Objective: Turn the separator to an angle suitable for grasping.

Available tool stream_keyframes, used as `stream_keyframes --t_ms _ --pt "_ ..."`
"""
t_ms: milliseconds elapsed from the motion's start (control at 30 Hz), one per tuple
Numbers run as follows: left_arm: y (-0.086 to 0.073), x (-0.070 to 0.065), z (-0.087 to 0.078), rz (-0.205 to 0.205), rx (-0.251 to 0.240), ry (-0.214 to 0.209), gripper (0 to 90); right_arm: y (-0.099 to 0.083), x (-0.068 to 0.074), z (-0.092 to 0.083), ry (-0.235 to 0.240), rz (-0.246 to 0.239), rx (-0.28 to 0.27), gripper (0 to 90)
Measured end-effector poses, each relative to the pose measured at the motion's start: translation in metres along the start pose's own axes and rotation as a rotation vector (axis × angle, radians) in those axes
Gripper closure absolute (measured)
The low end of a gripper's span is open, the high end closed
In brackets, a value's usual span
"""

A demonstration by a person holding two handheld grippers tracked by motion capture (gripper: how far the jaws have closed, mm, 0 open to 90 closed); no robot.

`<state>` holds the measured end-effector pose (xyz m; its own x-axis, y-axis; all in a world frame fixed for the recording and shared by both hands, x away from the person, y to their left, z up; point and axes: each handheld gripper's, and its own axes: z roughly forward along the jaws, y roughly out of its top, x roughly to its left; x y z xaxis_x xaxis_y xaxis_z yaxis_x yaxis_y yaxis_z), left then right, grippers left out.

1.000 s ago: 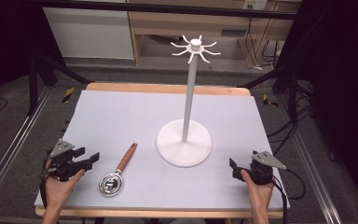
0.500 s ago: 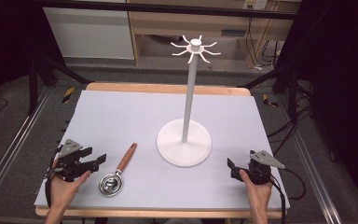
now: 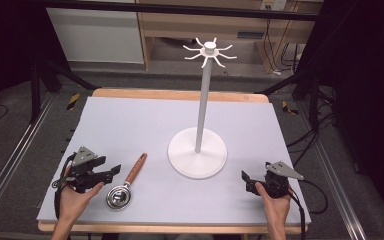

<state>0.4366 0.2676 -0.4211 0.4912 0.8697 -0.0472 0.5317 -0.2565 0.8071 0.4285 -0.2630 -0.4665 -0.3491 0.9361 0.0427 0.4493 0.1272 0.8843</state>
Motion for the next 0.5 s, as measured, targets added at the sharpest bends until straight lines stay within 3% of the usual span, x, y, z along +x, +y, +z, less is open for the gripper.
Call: stream_keyframes --t_ms 500 --pt "0.011 -0.006 0.002 0.020 0.006 -0.022 33.5 0.002 -0.001 0.005 -0.006 0.005 0.014 5.1"
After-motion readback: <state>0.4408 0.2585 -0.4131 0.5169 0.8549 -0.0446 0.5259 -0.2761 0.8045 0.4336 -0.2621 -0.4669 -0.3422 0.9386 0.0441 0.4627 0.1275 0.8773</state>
